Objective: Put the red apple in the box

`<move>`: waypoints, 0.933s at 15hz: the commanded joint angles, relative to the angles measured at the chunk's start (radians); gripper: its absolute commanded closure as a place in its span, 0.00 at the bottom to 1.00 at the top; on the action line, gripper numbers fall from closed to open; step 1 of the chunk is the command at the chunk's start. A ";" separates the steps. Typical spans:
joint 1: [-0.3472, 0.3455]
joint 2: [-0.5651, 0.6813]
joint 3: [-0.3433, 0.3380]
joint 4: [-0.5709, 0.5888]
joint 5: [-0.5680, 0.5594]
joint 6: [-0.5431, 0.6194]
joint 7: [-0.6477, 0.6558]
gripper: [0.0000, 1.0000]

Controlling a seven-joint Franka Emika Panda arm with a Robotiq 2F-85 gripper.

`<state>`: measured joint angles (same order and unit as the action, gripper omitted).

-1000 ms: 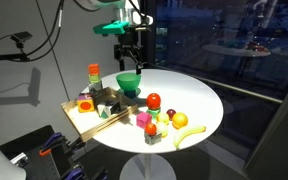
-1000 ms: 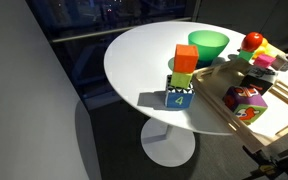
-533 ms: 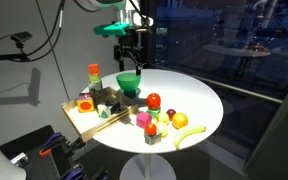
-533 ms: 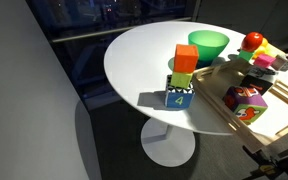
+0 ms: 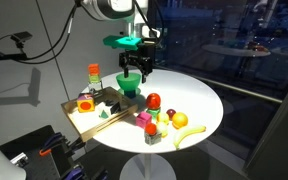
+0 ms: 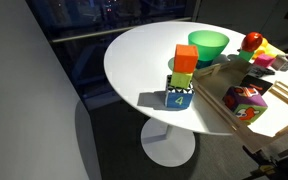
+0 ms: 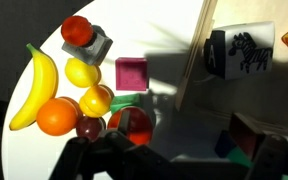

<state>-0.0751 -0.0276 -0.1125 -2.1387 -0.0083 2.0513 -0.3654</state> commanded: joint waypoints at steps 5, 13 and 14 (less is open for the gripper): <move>-0.023 0.109 0.004 0.041 0.018 0.162 -0.079 0.00; -0.028 0.205 0.013 0.062 -0.007 0.292 -0.055 0.00; -0.029 0.215 0.014 0.064 -0.009 0.301 -0.054 0.00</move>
<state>-0.0873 0.1472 -0.1117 -2.1103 0.0005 2.3342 -0.4174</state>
